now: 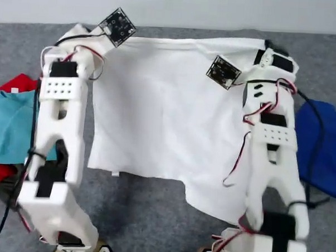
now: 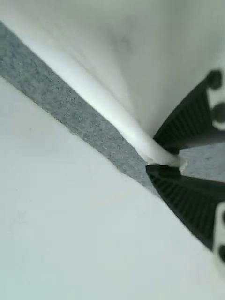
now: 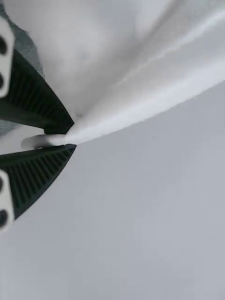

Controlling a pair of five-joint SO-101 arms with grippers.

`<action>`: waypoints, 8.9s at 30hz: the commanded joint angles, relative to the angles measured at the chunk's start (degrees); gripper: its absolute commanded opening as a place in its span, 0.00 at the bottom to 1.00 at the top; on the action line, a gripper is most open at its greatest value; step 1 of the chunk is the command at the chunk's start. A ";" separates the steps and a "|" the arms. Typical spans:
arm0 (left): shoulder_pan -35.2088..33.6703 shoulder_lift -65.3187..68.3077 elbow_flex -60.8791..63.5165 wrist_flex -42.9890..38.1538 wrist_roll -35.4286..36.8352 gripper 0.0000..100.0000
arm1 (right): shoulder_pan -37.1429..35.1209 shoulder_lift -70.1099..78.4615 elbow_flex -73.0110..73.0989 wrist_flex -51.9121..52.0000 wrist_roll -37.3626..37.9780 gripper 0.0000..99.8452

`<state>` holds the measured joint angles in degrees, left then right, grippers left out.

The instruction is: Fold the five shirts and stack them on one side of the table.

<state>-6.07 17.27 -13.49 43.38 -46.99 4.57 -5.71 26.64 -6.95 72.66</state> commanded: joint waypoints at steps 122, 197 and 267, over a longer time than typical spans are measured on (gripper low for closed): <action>1.05 12.75 2.95 37.19 25.23 0.02 | -1.89 27.47 -27.78 63.08 -37.36 0.01; -8.70 53.80 -63.60 57.23 37.63 0.02 | 1.10 29.76 -28.22 65.27 -36.92 0.01; 62.59 7.03 5.49 37.89 33.49 0.20 | 55.60 -2.86 -28.13 93.93 -28.40 0.01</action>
<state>55.65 24.13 -7.69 83.12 -12.88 59.96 -5.54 0.88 86.68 44.00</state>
